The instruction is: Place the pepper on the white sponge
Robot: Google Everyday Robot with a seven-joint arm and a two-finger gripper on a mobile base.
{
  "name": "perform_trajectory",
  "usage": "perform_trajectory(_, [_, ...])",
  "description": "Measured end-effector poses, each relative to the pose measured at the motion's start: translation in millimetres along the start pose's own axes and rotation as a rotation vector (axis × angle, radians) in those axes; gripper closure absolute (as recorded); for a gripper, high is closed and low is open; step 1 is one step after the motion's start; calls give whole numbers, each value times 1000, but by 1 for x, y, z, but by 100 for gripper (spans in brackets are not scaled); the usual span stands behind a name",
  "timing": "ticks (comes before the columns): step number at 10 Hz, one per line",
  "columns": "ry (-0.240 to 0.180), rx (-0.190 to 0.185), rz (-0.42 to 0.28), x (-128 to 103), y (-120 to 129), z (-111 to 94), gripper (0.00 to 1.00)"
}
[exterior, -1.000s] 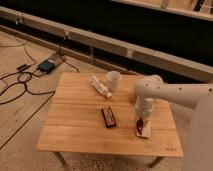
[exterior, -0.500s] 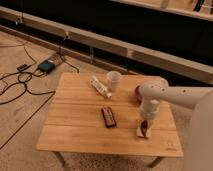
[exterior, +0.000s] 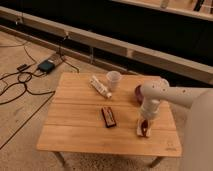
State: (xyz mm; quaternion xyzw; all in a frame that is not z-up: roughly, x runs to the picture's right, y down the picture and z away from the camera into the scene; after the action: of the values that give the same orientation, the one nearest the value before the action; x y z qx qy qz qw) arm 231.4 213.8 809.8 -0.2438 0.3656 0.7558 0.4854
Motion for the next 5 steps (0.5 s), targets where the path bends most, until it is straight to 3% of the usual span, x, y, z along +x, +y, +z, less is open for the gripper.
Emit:
perform_trajectory(1, [-4, -1, 1, -1, 1, -1, 22])
perform_trajectory(5, [-22, -4, 2, -4, 4, -7, 20])
